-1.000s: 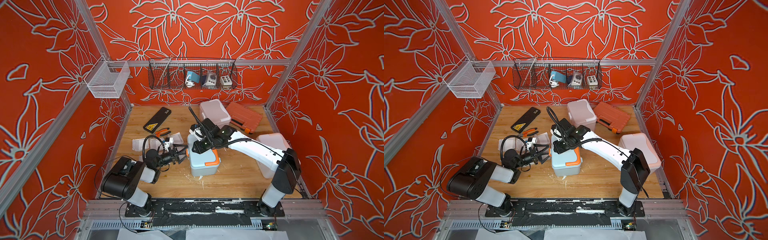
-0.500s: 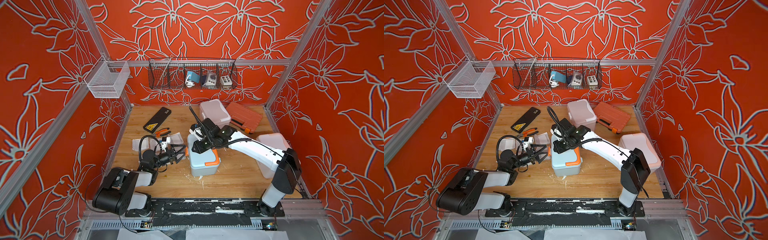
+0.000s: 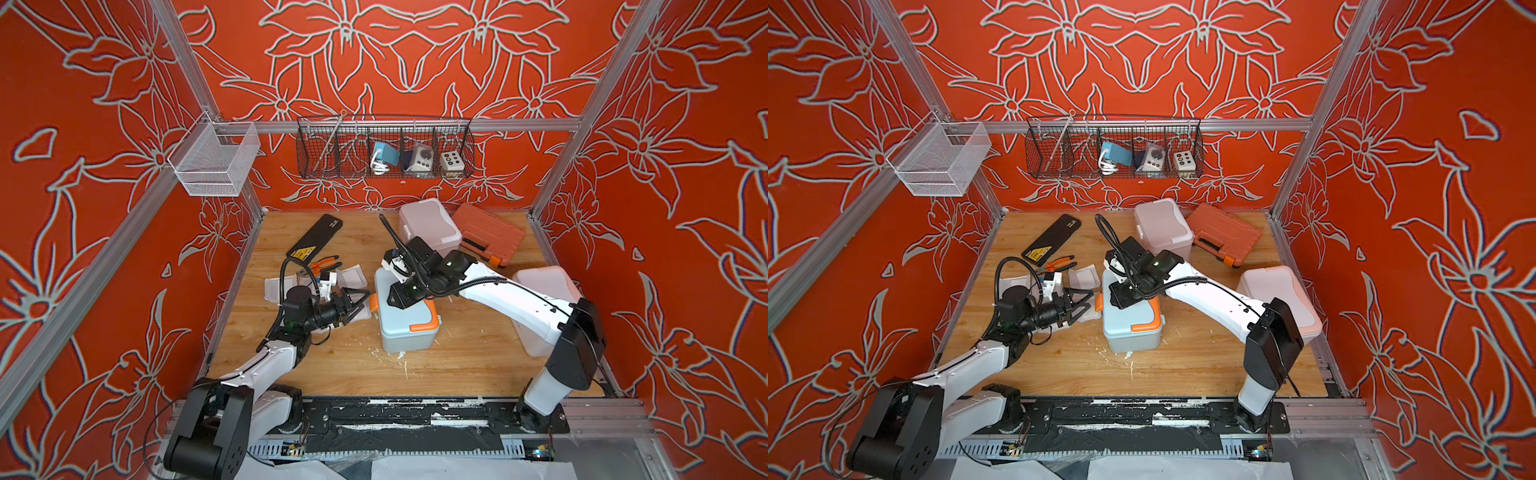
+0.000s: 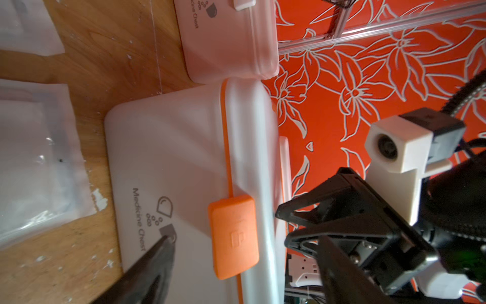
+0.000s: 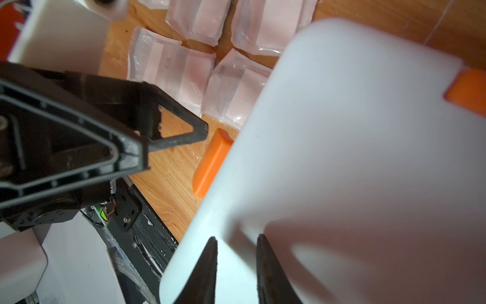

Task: Open first aid kits and take out gauze
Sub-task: Fasten the fastener of the first aid kit, then move the first aid kit to the center of the board.

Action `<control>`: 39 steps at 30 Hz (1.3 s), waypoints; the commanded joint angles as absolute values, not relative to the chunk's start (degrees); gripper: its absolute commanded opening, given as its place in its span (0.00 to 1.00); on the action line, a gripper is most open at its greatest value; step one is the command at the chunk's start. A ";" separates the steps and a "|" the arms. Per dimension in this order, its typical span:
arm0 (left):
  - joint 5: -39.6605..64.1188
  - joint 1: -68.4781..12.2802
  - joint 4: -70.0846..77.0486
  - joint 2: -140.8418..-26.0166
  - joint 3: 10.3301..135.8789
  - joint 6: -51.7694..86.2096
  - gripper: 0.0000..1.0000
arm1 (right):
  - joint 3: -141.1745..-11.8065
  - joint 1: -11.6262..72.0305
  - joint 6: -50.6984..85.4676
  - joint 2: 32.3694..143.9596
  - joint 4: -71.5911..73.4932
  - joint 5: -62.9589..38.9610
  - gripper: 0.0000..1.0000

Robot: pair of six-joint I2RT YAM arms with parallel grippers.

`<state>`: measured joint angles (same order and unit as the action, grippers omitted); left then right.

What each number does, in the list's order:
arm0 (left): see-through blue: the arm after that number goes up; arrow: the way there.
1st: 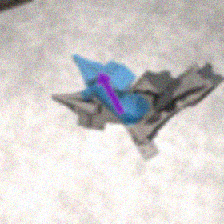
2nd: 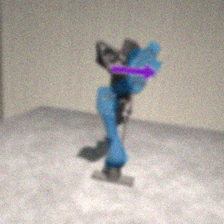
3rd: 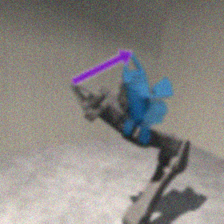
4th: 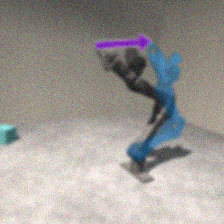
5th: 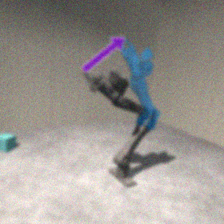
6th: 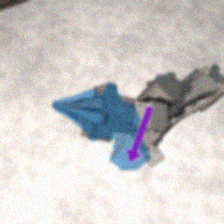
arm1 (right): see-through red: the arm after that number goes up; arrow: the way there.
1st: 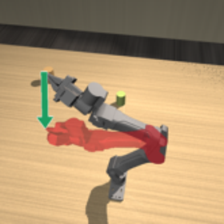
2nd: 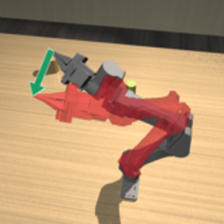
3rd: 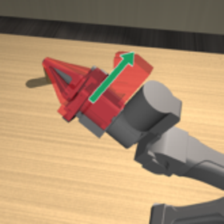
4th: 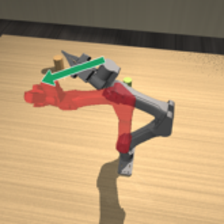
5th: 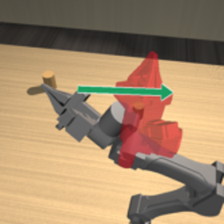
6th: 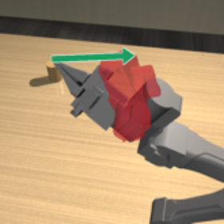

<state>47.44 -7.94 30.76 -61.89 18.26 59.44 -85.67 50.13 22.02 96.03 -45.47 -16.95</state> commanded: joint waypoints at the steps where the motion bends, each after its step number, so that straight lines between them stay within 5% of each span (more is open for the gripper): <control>1: 43.36 -9.16 15.78 -58.89 23.02 51.24 0.64 | -85.44 50.11 22.07 95.12 -55.47 -12.38 0.28; 5: 37.78 -13.38 5.77 -57.47 29.06 46.44 0.47 | -85.22 49.88 21.39 93.26 -57.03 -8.89 0.27; 11: 31.28 -17.63 -0.64 -59.71 34.12 43.09 0.39 | -82.64 49.04 21.18 93.07 -55.46 -9.75 0.25; 31: 31.20 -21.27 3.50 -64.61 34.92 44.66 0.44 | -81.40 48.29 20.75 93.33 -54.54 -11.33 0.23; 39: 30.30 -21.27 -0.34 -63.24 36.81 43.08 0.55 | -81.16 44.29 19.82 87.83 -57.27 -5.88 0.46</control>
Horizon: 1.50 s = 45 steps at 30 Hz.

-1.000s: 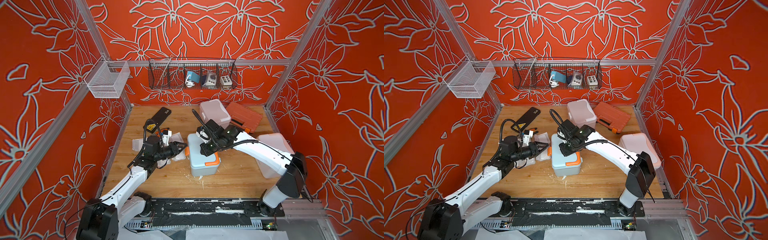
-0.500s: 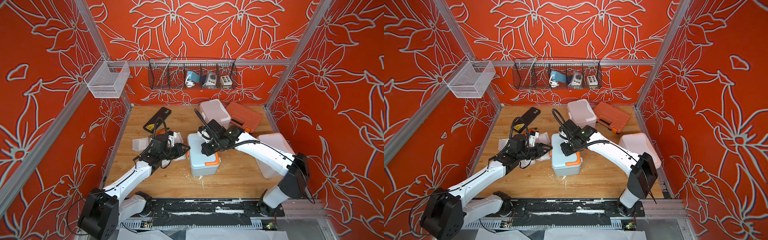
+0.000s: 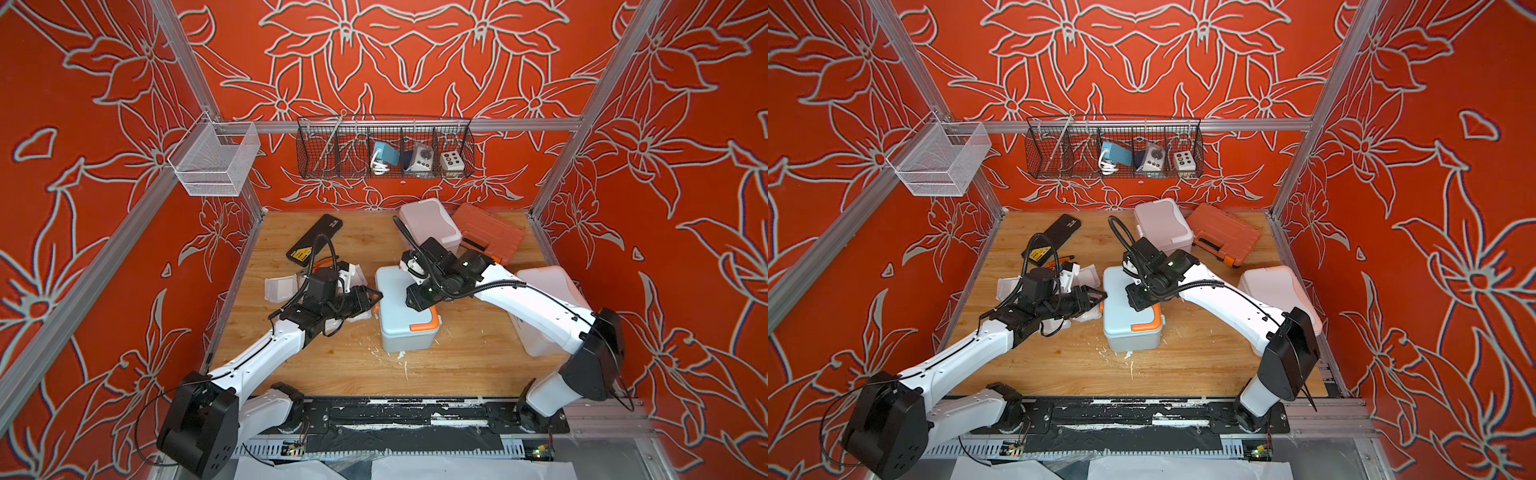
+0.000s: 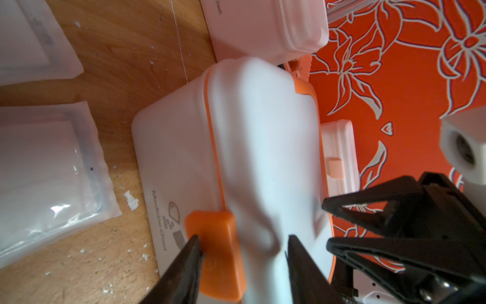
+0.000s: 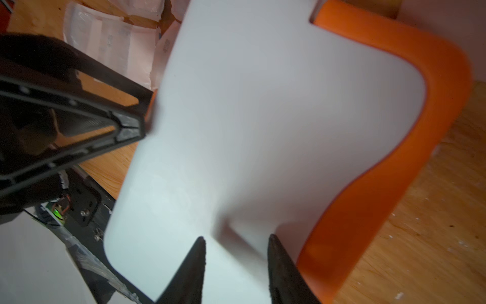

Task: Open first aid kits and take out gauze
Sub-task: Move the first aid kit to the center of the board.

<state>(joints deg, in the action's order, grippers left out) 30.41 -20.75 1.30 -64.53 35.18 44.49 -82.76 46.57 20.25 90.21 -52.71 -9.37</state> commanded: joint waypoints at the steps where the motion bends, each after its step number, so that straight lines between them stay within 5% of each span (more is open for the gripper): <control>1: 30.41 -21.27 -0.52 -63.19 36.83 43.08 0.57 | -80.40 43.12 19.78 87.02 -56.96 -6.12 0.49; 5: 32.01 -21.31 0.23 -64.27 37.03 43.41 0.63 | -77.28 40.07 19.64 85.67 -54.66 -10.81 0.56; 12: 33.28 -22.31 2.71 -65.54 36.57 44.77 0.63 | -72.00 39.67 21.34 86.11 -49.18 -19.55 0.55; 45: 32.32 -20.68 11.61 -82.37 45.82 44.56 0.63 | -77.32 35.68 21.37 99.28 -37.35 -24.56 0.50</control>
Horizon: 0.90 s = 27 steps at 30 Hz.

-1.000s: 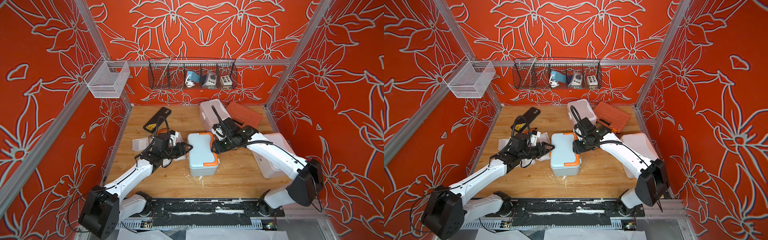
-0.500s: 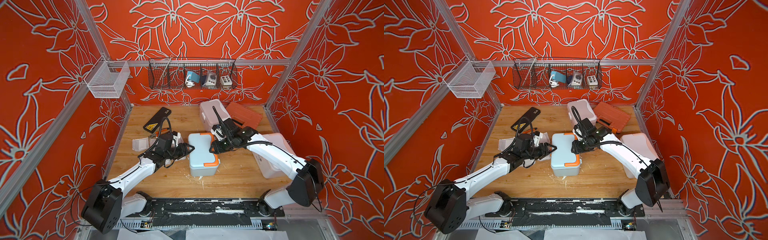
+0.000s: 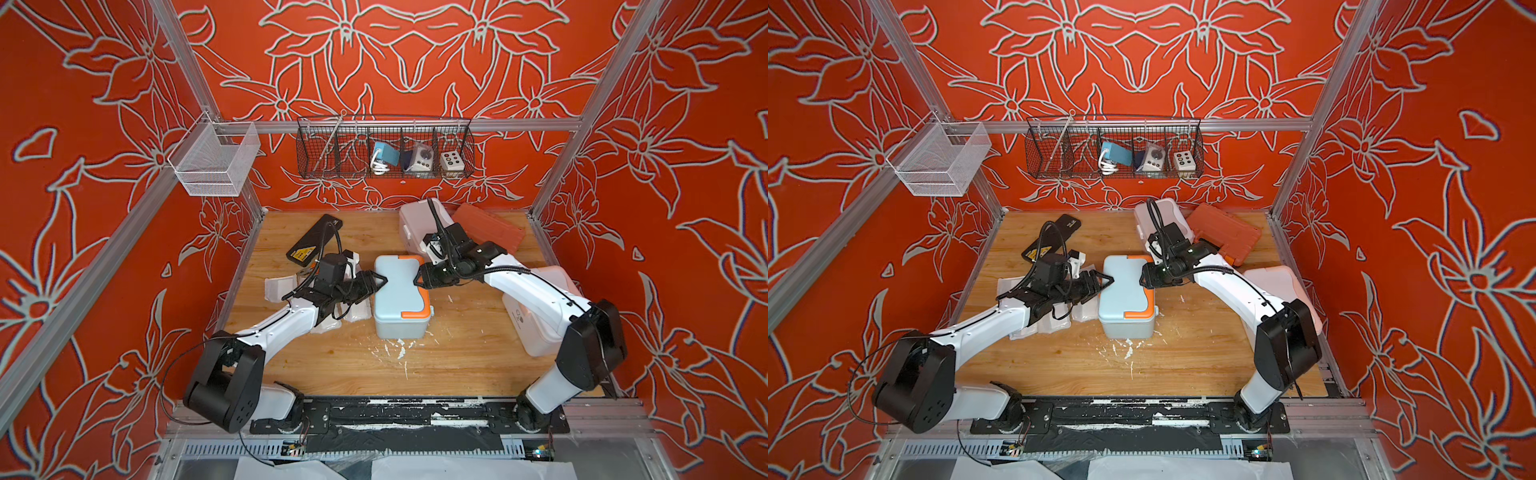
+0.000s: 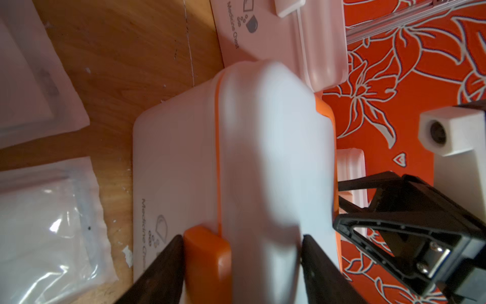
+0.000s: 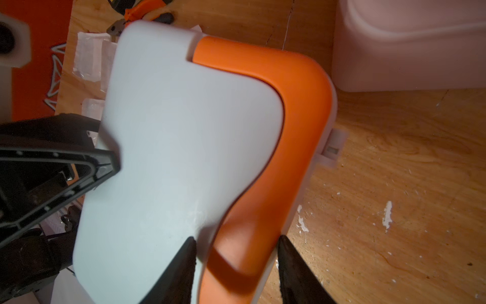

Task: Open first aid kits and take out gauze
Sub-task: Move the first aid kit to the center of the board.

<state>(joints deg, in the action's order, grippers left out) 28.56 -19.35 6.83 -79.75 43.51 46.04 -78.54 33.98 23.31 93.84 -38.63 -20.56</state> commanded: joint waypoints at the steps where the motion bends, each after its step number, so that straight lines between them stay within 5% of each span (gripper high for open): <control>1: 32.43 -20.58 11.84 -83.03 46.34 44.60 0.63 | -77.78 35.41 21.12 99.93 -37.37 -24.34 0.50; 14: 30.80 -19.56 8.03 -82.00 47.69 43.74 0.67 | -80.44 34.24 18.48 97.89 -41.29 -21.78 0.56; 17: 28.64 -19.10 4.77 -80.08 48.48 42.45 0.76 | -79.69 34.20 18.11 95.10 -42.88 -19.24 0.64; 23: 22.09 -18.46 -2.46 -74.03 50.36 39.11 0.98 | -76.16 34.03 18.04 86.26 -43.72 -11.74 0.98; 27: 15.03 -18.28 -6.31 -67.38 49.95 37.79 0.98 | -72.52 33.77 17.97 78.28 -41.77 -6.17 0.98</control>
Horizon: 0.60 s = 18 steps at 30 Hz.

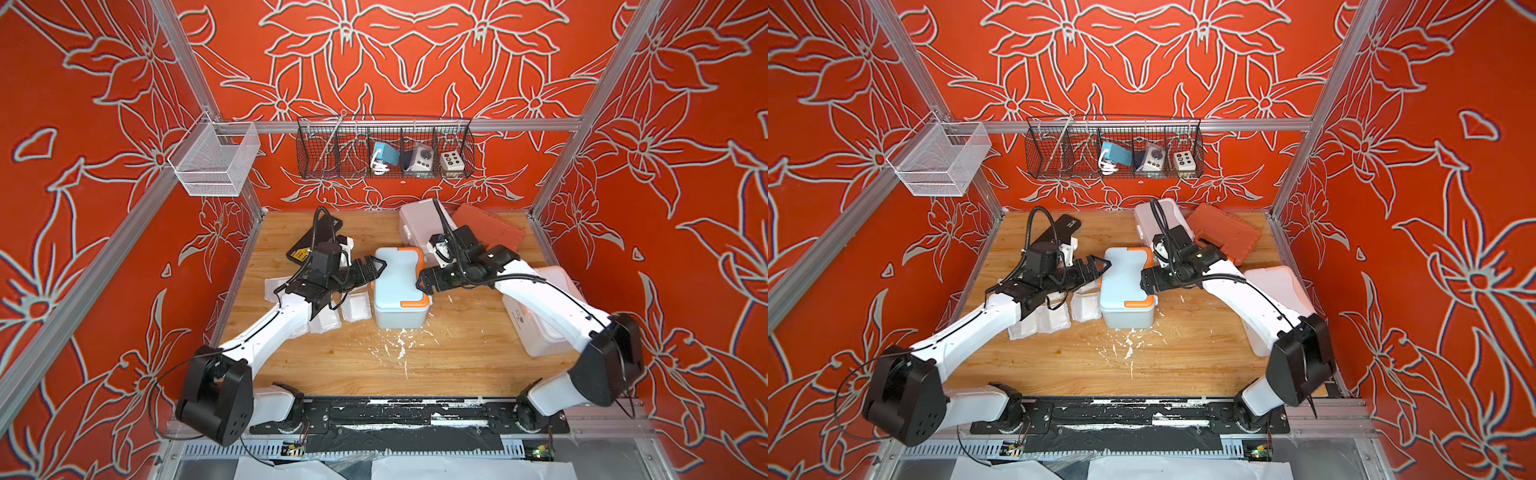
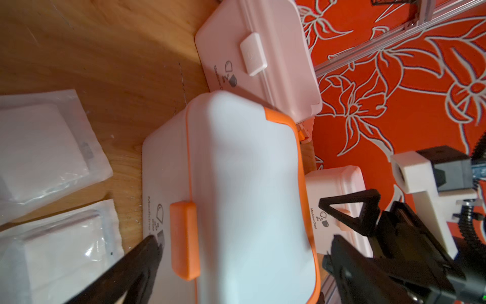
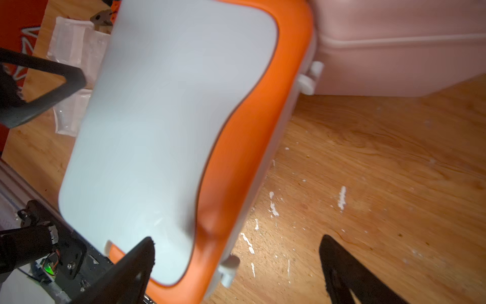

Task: Open first aid kits and take out gauze
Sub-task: Move the first aid kit to the center of the board, then reset both arms

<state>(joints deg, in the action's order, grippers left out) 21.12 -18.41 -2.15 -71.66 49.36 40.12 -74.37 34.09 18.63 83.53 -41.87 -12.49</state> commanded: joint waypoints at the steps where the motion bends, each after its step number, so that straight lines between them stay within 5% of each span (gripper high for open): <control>1: 12.41 -18.28 -6.95 -65.22 49.47 37.73 0.98 | -71.05 33.75 17.89 75.98 -40.78 -4.52 0.98; 10: -6.07 -18.33 -3.22 -45.43 36.37 37.55 0.98 | -46.59 33.49 9.06 51.00 -21.33 13.42 0.98; 18: -17.09 -18.02 5.68 -45.38 26.71 31.92 0.98 | -37.98 31.68 3.11 47.79 -13.17 25.36 0.98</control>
<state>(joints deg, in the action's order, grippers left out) -10.31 -18.35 0.34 -45.98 28.49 36.07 -40.18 32.60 7.77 48.42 -19.97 18.37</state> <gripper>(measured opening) 0.976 0.980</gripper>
